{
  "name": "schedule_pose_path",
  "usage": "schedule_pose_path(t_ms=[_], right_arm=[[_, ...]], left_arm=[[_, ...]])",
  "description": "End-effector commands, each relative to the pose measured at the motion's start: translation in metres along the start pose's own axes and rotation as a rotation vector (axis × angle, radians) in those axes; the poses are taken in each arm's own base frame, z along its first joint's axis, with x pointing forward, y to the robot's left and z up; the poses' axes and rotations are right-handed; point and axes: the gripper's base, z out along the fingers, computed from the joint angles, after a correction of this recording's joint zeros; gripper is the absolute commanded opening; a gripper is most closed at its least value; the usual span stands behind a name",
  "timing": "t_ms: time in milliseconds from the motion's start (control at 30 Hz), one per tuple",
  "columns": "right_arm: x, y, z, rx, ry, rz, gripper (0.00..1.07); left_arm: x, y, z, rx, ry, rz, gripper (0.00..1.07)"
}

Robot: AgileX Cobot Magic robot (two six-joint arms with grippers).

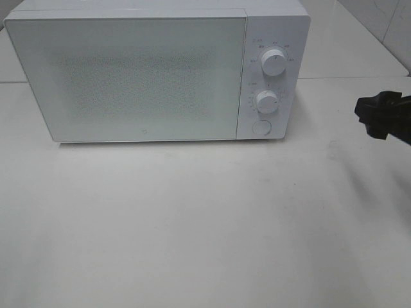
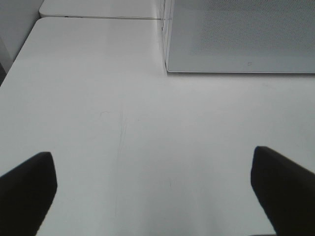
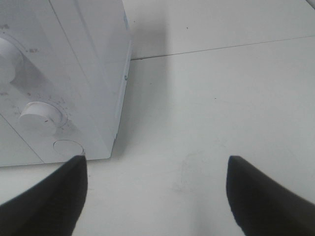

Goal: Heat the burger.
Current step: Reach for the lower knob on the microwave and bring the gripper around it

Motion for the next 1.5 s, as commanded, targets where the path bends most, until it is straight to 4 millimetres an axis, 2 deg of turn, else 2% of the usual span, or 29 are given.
schedule_pose_path(t_ms=[33, 100, 167, 367, 767, 833, 1133, 1500], right_arm=[[0.005, 0.006, 0.0, -0.008, -0.042, -0.056, 0.75], [0.007, 0.008, 0.001, -0.009, -0.045, -0.079, 0.75], [0.017, 0.021, 0.004, 0.006, -0.056, -0.118, 0.75], [0.026, 0.041, 0.008, 0.028, -0.126, -0.185, 0.75], [0.048, 0.074, 0.011, 0.049, -0.194, -0.19, 0.75], [0.052, 0.085, 0.015, 0.057, -0.194, -0.181, 0.75], [0.057, 0.11, 0.035, 0.052, -0.188, -0.171, 0.75], [0.056, 0.128, 0.059, 0.066, -0.261, -0.169, 0.75]], left_arm=[[0.001, 0.0, -0.003, 0.003, -0.034, -0.007, 1.0], [0.001, 0.0, -0.003, 0.003, -0.034, -0.007, 1.0], [0.001, 0.0, -0.003, 0.003, -0.034, -0.007, 1.0], [0.001, 0.0, -0.003, 0.003, -0.034, -0.007, 1.0], [0.001, 0.0, -0.003, 0.003, -0.034, -0.007, 1.0], [0.001, 0.0, -0.003, 0.003, -0.034, -0.007, 1.0], [0.001, 0.0, -0.003, 0.003, -0.034, -0.007, 1.0], [0.001, 0.0, -0.003, 0.003, -0.034, -0.007, 1.0]])
